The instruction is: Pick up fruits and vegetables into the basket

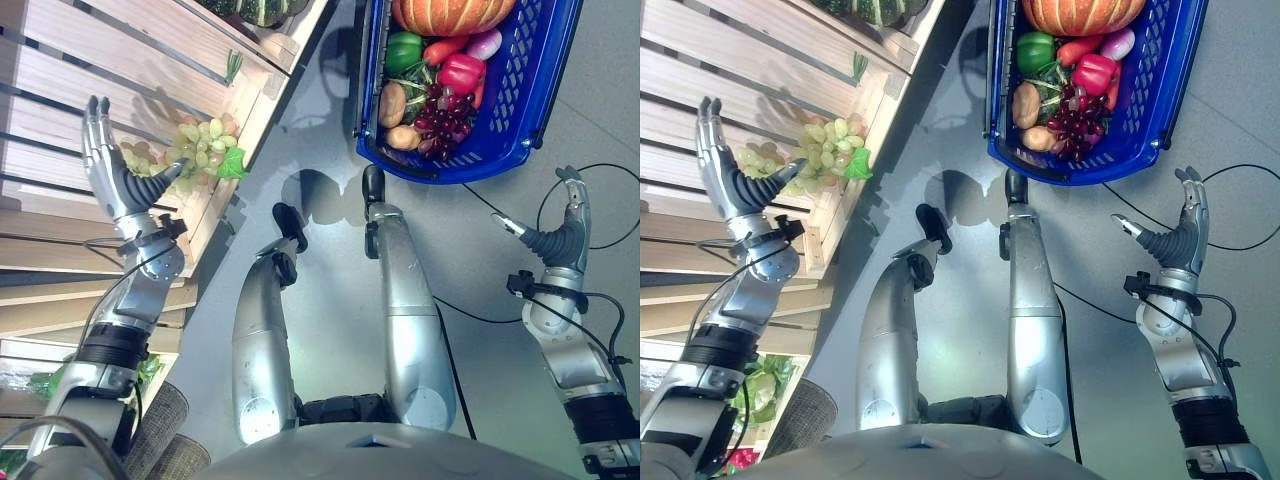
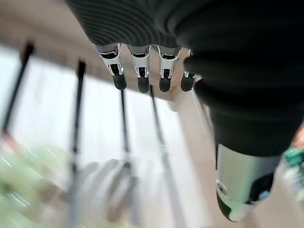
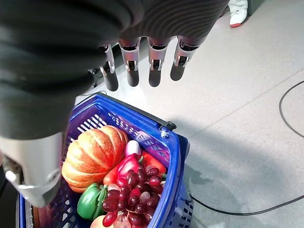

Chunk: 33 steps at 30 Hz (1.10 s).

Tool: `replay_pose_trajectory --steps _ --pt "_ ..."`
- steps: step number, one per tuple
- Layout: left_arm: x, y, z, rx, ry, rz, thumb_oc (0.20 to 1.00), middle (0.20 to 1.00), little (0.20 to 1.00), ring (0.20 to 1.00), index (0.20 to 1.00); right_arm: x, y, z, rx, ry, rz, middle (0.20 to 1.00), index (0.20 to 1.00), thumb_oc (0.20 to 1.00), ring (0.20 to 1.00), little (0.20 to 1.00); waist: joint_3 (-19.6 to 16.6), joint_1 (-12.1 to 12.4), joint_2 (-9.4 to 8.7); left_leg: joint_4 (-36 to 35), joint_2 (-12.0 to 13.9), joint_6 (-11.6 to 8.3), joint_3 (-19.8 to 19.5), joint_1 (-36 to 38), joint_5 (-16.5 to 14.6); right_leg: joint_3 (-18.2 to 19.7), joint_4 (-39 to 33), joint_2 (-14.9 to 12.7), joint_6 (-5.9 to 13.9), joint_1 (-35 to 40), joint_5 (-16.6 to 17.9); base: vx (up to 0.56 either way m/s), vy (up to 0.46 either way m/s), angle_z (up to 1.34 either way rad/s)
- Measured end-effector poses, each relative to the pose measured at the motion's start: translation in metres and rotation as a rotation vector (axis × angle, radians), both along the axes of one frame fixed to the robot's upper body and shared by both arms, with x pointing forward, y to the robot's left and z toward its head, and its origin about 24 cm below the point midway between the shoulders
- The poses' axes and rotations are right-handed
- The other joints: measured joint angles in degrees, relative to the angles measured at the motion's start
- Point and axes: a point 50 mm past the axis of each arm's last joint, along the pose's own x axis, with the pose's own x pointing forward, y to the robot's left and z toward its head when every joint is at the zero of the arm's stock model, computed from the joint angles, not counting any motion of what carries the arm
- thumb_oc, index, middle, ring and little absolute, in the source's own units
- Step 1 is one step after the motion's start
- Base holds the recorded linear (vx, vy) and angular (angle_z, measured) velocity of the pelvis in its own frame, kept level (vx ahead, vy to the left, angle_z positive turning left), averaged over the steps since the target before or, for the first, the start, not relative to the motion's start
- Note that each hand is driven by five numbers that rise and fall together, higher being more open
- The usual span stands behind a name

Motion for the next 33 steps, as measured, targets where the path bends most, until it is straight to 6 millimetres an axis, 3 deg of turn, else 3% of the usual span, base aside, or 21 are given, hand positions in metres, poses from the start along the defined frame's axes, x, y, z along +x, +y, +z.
replay_pose_trajectory --steps 4,9,20,28,33 --pt "0.008 0.005 -0.003 0.11 0.068 0.121 1.0 1.0 1.0 1.0 1.0 0.0 -0.001 -0.001 0.016 0.004 -0.002 1.0 1.0 1.0 1.0 1.0 0.0 -0.27 0.0 0.08 0.0 0.12 0.02 -0.29 -0.06 -0.03 -0.16 0.01 -0.02 -0.14 0.01 0.0 0.0 0.0" --pt "0.014 0.007 0.009 0.263 0.07 0.193 1.0 1.0 1.0 1.0 1.0 0.002 -0.002 0.002 -0.009 0.004 0.006 1.0 1.0 1.0 1.0 1.0 0.0 -1.01 -0.01 0.02 0.01 0.11 0.08 -0.48 -0.18 0.01 -0.52 0.1 -0.3 -0.27 0.2 0.0 0.0 0.0" --pt "0.022 0.004 0.002 0.35 0.128 0.201 1.0 1.0 1.0 1.0 1.0 0.008 0.001 0.006 -0.011 -0.014 0.017 1.0 1.0 1.0 1.0 1.0 0.0 -2.32 -0.01 0.05 0.04 0.44 1.04 -0.39 -0.48 0.38 -0.87 0.15 -0.59 -0.29 0.42 0.0 0.002 -0.01" --pt "0.031 0.002 0.006 0.341 0.172 0.174 1.0 1.0 1.0 1.0 1.0 0.01 0.004 0.003 -0.012 0.001 0.027 1.0 1.0 1.0 1.0 1.0 0.0 -2.59 -0.01 -0.09 0.12 0.45 1.3 -0.54 -0.49 0.64 -0.9 0.26 -0.49 -0.84 0.36 0.0 0.0 0.0" --pt "0.033 -0.002 -0.003 0.323 0.235 0.135 1.0 1.0 1.0 1.0 1.0 0.011 0.004 0.002 -0.013 0.003 0.028 1.0 1.0 1.0 1.0 1.0 0.0 -2.78 -0.01 -0.18 0.15 0.38 1.36 -0.6 -0.53 0.71 -0.95 0.34 -0.5 -1.04 0.37 0.0 0.0 0.0"
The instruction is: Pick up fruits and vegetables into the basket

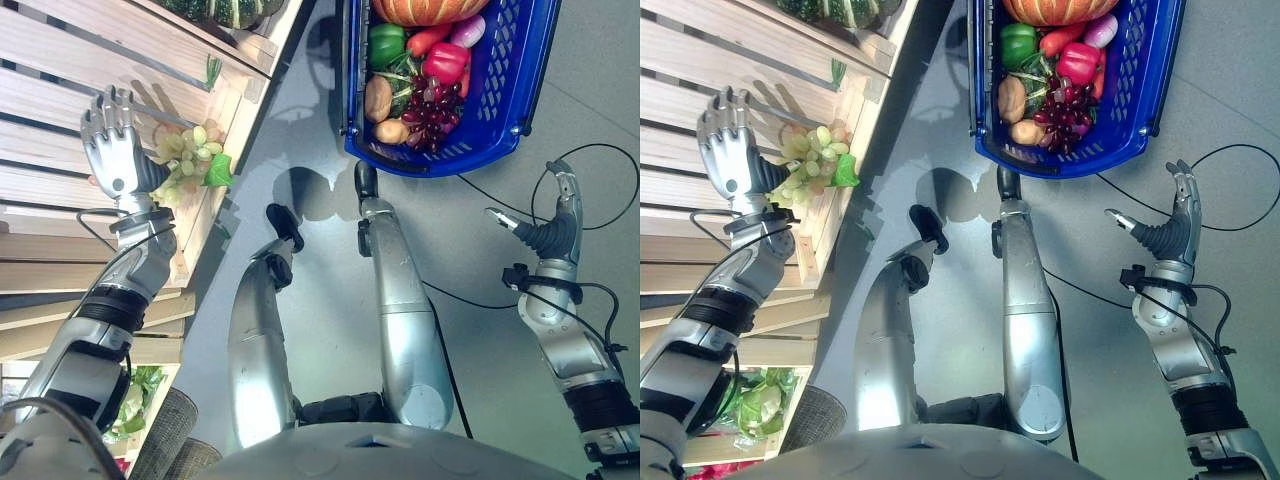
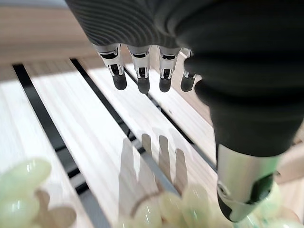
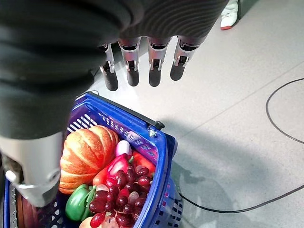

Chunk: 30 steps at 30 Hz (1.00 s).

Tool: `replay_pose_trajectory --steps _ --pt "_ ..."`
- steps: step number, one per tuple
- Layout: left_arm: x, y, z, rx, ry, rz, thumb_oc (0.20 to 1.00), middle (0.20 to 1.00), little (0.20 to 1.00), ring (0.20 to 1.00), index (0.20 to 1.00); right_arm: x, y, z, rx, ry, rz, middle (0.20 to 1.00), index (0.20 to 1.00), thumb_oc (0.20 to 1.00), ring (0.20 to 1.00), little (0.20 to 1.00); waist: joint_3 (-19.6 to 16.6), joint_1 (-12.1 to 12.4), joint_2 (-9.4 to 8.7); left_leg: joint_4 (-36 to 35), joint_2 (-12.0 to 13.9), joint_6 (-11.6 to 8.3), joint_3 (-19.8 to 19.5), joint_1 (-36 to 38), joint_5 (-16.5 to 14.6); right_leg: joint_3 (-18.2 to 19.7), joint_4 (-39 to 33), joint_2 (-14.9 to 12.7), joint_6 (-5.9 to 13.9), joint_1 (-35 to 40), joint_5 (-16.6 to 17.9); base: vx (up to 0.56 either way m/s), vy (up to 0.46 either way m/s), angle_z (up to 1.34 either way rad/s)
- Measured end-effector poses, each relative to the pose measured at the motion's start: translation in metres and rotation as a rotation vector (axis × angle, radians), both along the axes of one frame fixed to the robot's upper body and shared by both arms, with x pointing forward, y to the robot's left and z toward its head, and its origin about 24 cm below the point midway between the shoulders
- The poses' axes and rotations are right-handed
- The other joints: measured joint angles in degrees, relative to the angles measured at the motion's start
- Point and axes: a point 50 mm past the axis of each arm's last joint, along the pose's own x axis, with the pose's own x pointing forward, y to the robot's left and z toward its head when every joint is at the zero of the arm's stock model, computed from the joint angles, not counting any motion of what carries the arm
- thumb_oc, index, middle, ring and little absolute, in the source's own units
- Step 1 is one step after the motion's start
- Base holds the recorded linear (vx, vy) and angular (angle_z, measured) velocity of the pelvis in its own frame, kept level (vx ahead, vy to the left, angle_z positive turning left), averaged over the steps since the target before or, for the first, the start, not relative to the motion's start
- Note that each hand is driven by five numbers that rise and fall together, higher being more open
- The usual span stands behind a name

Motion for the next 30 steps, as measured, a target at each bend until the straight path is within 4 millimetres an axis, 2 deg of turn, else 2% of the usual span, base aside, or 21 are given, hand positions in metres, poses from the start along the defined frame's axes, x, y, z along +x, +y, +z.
replay_pose_trajectory --steps 4,11,25,30 --pt "0.001 -0.003 -0.006 -0.013 0.029 -0.002 1.0 1.0 1.0 1.0 1.0 0.002 0.001 0.002 0.0 -0.01 0.003 1.0 1.0 1.0 1.0 1.0 0.0 0.0 0.0 0.0 0.01 0.0 0.02 0.0 -0.01 0.07 -0.01 0.03 -0.02 -0.02 0.01 0.0 0.0 0.0" --pt "0.003 0.009 -0.011 0.035 0.091 0.097 1.0 1.0 1.0 1.0 1.0 0.006 0.001 0.005 -0.002 -0.02 0.003 1.0 1.0 1.0 1.0 1.0 -0.04 -0.05 -0.13 0.21 0.82 -0.17 0.09 -0.52 -0.18 0.11 -0.11 0.65 0.0 -0.43 0.0 0.0 -0.009 -0.02" --pt "0.009 0.019 -0.019 0.072 0.184 0.177 1.0 1.0 1.0 1.0 1.0 0.009 -0.002 0.003 0.007 -0.006 -0.002 1.0 1.0 1.0 1.0 1.0 0.02 -0.98 -0.62 0.16 0.85 -0.35 0.46 -1.44 -0.32 0.54 -0.07 0.86 -0.07 -1.67 0.04 0.0 0.0 0.0" --pt "0.013 0.015 -0.025 -0.051 0.202 0.16 1.0 1.0 1.0 1.0 1.0 0.014 0.0 0.003 0.0 -0.008 0.001 1.0 1.0 1.0 1.0 1.0 0.01 -0.94 -0.64 0.84 0.92 -0.35 0.43 -2.78 -0.38 0.61 0.1 0.93 -0.65 -2.91 0.43 0.0 0.0 0.0"
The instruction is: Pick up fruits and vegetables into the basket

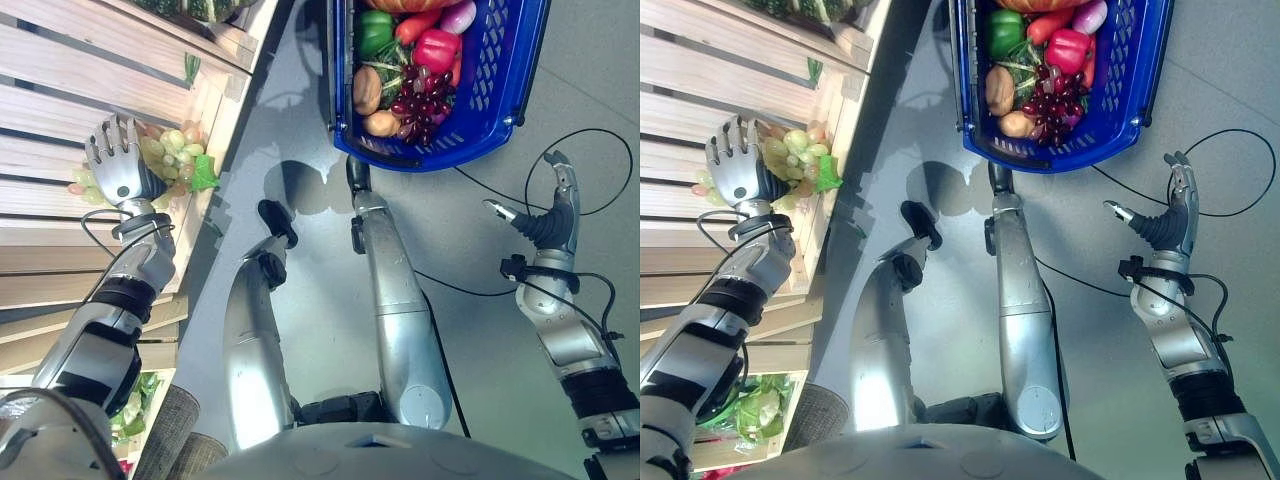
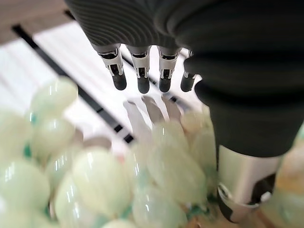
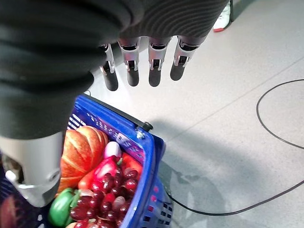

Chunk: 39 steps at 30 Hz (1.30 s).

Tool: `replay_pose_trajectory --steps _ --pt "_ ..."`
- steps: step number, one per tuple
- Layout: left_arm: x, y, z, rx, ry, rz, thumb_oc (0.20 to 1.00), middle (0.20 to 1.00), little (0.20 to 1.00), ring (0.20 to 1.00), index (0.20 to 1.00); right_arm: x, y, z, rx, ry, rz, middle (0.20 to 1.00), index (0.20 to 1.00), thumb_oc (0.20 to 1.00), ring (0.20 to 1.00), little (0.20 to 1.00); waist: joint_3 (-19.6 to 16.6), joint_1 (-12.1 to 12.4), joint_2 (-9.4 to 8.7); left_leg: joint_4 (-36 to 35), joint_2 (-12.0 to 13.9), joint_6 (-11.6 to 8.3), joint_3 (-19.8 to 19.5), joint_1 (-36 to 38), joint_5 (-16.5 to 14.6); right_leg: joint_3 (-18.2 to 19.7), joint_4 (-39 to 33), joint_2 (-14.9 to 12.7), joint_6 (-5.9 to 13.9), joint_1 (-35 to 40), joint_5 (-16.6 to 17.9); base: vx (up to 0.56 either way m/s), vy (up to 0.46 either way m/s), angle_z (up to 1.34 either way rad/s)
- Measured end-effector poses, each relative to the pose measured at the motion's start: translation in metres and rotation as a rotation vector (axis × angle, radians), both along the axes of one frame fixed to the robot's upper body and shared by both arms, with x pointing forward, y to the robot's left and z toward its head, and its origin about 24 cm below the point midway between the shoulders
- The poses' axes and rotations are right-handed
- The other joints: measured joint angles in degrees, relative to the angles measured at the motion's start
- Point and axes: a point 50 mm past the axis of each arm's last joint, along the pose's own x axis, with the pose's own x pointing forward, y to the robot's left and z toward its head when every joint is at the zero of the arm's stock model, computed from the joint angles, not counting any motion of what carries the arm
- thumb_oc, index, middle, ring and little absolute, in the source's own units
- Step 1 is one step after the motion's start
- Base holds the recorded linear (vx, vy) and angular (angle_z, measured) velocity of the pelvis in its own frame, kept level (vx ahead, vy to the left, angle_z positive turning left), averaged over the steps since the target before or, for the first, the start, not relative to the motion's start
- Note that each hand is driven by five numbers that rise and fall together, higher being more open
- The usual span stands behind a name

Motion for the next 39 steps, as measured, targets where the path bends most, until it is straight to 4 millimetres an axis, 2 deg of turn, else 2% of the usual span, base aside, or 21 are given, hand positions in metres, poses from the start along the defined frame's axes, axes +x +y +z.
replay_pose_trajectory --steps 7,11,17,18,19,20,23,25,28,32,39 --pt "0.004 -0.004 -0.001 -0.249 -0.055 -0.053 1.0 1.0 1.0 1.0 1.0 0.004 0.001 0.004 -0.001 -0.015 0.002 1.0 1.0 1.0 1.0 1.0 -0.03 0.03 0.01 0.16 0.11 0.05 0.02 0.01 -0.09 0.22 0.02 0.18 0.43 0.03 0.04 0.0 0.0 0.0" --pt "0.008 -0.01 -0.005 -0.427 -0.04 -0.116 1.0 1.0 1.0 1.0 1.0 0.005 0.001 0.005 -0.001 -0.018 0.004 1.0 1.0 1.0 1.0 1.0 -0.06 0.5 0.0 0.24 0.92 0.03 -0.01 0.22 0.01 0.14 -0.12 0.64 0.72 0.36 0.26 0.0 0.0 -0.03" --pt "0.011 -0.007 -0.003 -0.603 -0.012 -0.193 1.0 1.0 1.0 1.0 1.0 0.006 0.001 0.005 -0.005 0.004 0.006 1.0 1.0 1.0 1.0 1.0 -0.15 0.77 0.02 -0.85 0.91 -0.38 -0.37 1.0 0.63 -0.2 -0.59 0.8 0.74 1.01 0.26 0.0 0.0 0.0" --pt "0.01 -0.007 -0.003 -0.61 -0.018 -0.2 0.834 0.834 0.834 0.834 0.834 0.006 0.001 0.005 -0.006 0.009 0.007 1.0 1.0 1.0 1.0 1.0 -0.15 0.92 0.02 -0.87 0.92 -0.42 -0.41 0.99 0.67 -0.44 -0.74 0.81 1.0 1.03 0.43 0.0 0.0 0.0" --pt "0.01 -0.007 -0.003 -0.613 -0.02 -0.205 0.42 0.42 0.42 0.42 0.42 0.006 0.002 0.005 -0.006 0.009 0.008 1.0 1.0 1.0 1.0 1.0 -0.15 0.96 0.02 -0.89 0.95 -0.42 -0.49 1.0 0.68 -0.65 -0.89 0.83 1.01 1.04 0.44 0.0 0.0 0.0" --pt "0.01 -0.007 -0.003 -0.612 -0.021 -0.206 0.2 0.2 0.2 0.2 0.2 0.006 0.002 0.006 -0.006 0.01 0.008 1.0 1.0 1.0 1.0 1.0 -0.15 0.97 0.03 -0.92 0.93 -0.42 -0.5 1.0 0.72 -0.81 -0.98 0.82 1.0 1.1 0.46 -0.01 0.007 0.03" --pt "0.011 -0.009 -0.004 -0.615 -0.011 -0.21 0.2 0.2 0.2 0.2 0.2 0.007 0.004 0.008 -0.007 0.007 0.018 1.0 1.0 1.0 1.0 1.0 -0.15 0.78 0.02 -0.94 0.93 -0.45 -0.68 0.97 0.74 -1.1 -1.17 0.84 0.97 1.37 0.48 0.0 0.004 0.03" --pt "0.012 -0.005 -0.003 -0.555 0.037 -0.19 0.2 0.2 0.2 0.2 0.2 0.008 0.004 0.009 -0.008 0.009 0.024 1.0 1.0 1.0 1.0 1.0 -0.15 0.59 0.01 -0.94 0.91 -0.46 -0.64 0.94 0.72 -1.07 -1.31 0.81 0.95 1.39 0.49 0.0 0.0 0.0" --pt "0.013 0.003 -0.005 -0.399 0.148 -0.114 0.2 0.2 0.2 0.2 0.2 0.008 0.004 0.01 -0.012 0.014 0.029 1.0 1.0 1.0 1.0 1.0 -0.13 -0.46 -0.01 -0.99 0.88 -0.34 -0.55 1.13 0.54 -1.08 -2.07 0.82 0.16 2.07 1.0 0.0 0.004 -0.01" --pt "0.012 0.003 -0.013 -0.132 0.289 -0.052 0.2 0.2 0.2 0.2 0.2 0.008 0.003 0.011 -0.002 0.017 0.037 1.0 1.0 1.0 1.0 1.0 -0.1 -1.19 -0.12 -1.01 0.89 -0.06 -0.36 2.66 -0.18 -0.94 -2.52 0.68 -0.24 3.66 1.27 -0.01 0.007 -0.03" --pt "0.009 0.003 -0.015 0.045 0.346 0.008 0.2 0.2 0.2 0.2 0.2 0.008 0.003 0.01 0.001 0.015 0.038 1.0 1.0 1.0 1.0 1.0 -0.13 -1.39 -0.35 -1.55 0.87 -0.11 -0.06 3.1 -0.12 -0.95 -2.75 0.7 -0.21 3.83 1.29 0.0 0.0 0.0"
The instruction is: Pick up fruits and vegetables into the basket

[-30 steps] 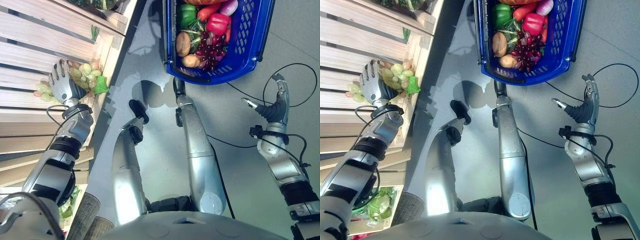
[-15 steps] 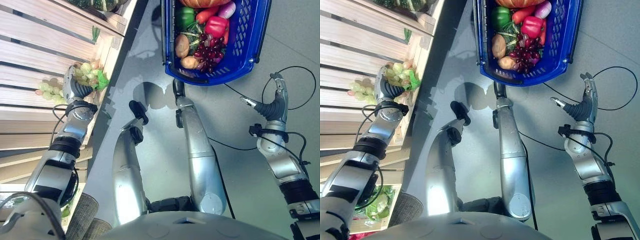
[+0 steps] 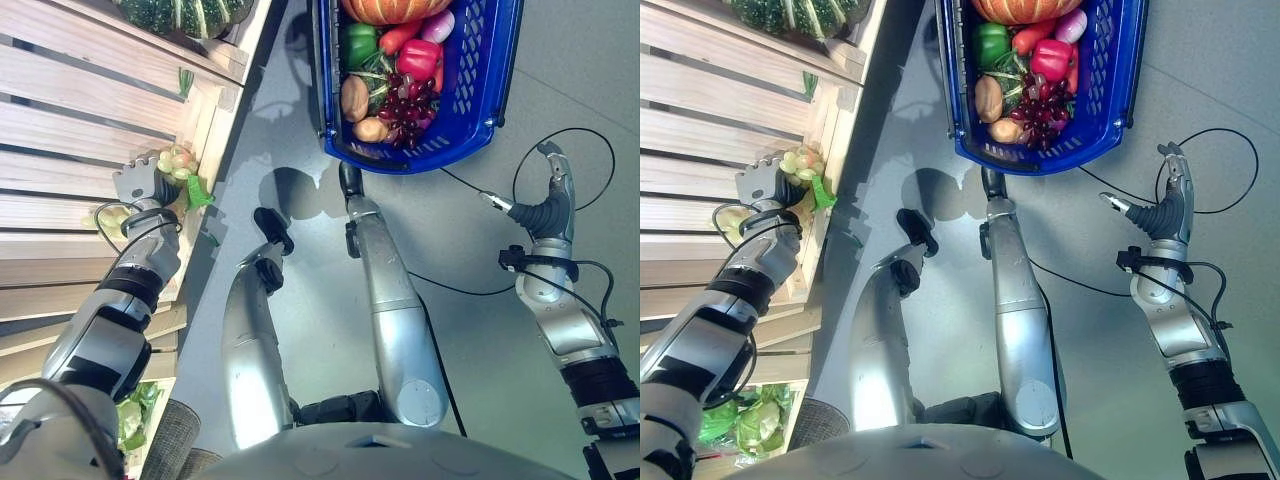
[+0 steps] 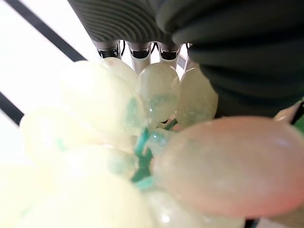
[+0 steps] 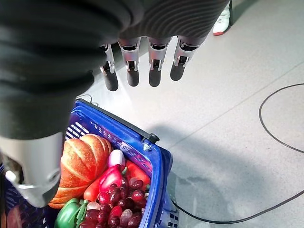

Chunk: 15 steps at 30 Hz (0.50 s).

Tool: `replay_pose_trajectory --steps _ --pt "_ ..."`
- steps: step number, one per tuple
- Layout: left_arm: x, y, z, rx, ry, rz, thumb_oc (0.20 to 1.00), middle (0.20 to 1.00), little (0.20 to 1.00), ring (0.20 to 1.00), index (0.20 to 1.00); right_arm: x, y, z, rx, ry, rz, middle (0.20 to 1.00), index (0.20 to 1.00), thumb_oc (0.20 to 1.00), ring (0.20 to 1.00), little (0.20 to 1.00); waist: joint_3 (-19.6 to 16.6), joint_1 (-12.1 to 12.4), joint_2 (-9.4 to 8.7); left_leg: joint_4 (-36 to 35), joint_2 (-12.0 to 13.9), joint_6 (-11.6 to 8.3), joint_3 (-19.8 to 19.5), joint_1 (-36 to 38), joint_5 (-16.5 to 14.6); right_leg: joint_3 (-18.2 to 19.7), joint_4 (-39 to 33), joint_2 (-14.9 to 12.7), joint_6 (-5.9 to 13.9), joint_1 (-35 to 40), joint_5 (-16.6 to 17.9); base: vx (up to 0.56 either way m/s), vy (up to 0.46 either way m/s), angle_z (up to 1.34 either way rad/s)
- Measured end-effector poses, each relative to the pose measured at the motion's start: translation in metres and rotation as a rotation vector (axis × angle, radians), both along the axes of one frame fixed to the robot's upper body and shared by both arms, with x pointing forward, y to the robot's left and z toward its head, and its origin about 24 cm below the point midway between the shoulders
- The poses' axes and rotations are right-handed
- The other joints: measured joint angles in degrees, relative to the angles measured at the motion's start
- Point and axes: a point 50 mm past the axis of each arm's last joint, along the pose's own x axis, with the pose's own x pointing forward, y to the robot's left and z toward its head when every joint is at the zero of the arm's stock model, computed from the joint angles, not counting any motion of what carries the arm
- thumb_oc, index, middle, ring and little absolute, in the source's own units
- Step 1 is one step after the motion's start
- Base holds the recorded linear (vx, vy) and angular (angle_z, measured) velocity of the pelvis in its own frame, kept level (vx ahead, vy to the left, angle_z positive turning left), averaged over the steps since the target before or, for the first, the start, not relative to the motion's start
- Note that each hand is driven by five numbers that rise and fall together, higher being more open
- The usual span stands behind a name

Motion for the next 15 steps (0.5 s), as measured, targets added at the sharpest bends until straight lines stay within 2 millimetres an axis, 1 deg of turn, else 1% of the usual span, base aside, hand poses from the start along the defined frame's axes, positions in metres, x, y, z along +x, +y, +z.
replay_pose_trajectory --steps 6,9,10,11,14,15 --pt "-0.002 0.0 -0.004 -0.006 -0.032 0.01 0.2 0.2 0.2 0.2 0.2 0.0 0.0 0.001 0.002 -0.018 0.002 1.0 1.0 1.0 1.0 1.0 0.0 0.05 0.0 -0.33 -0.01 -0.05 0.43 0.57 0.09 0.21 0.1 0.01 -0.01 0.12 0.0 0.0 0.0 0.0" --pt "-0.005 -0.001 -0.009 -0.162 -0.111 -0.001 0.2 0.2 0.2 0.2 0.2 -0.001 0.001 0.0 0.012 -0.015 0.012 1.0 1.0 1.0 1.0 1.0 0.03 0.18 -0.06 -0.32 -0.06 -0.05 0.27 1.67 0.08 0.06 0.11 -0.06 -0.01 1.37 0.0 -0.01 0.009 0.01" --pt "-0.01 -0.004 -0.017 -0.281 -0.169 -0.009 0.2 0.2 0.2 0.2 0.2 -0.001 0.003 -0.002 0.021 -0.001 0.033 1.0 1.0 1.0 1.0 1.0 0.04 0.4 -0.09 -0.56 -0.05 -0.06 0.18 2.92 0.08 -0.01 -0.29 -0.05 -0.02 2.78 -0.03 -0.03 0.035 0.04" --pt "-0.012 -0.007 -0.019 -0.324 -0.19 -0.029 0.2 0.2 0.2 0.2 0.2 -0.002 0.005 -0.002 0.023 0.002 0.046 1.0 1.0 1.0 1.0 1.0 0.03 0.69 -0.1 -0.77 -0.09 -0.05 0.18 3.6 0.09 -0.11 -0.43 -0.1 0.1 3.54 -0.1 -0.03 0.045 0.05" --pt "-0.019 -0.022 -0.02 -0.56 -0.318 -0.15 0.2 0.2 0.2 0.2 0.2 -0.004 0.012 -0.006 0.033 0.043 0.11 1.0 1.0 1.0 1.0 1.0 0.04 2.2 -0.23 -2.03 -0.48 0.0 0.17 6.47 0.6 -0.34 -0.9 -0.41 0.3 6.12 -0.22 -0.02 0.042 0.07" --pt "-0.022 -0.029 -0.017 -0.635 -0.354 -0.198 0.2 0.2 0.2 0.2 0.2 -0.004 0.014 -0.008 0.042 0.056 0.127 1.0 1.0 1.0 1.0 1.0 0.06 2.65 -0.25 -2.82 -1.06 -0.01 0.04 7.62 1.02 -0.55 -1.15 -0.76 0.34 7.26 -0.25 -0.01 0.032 0.18"
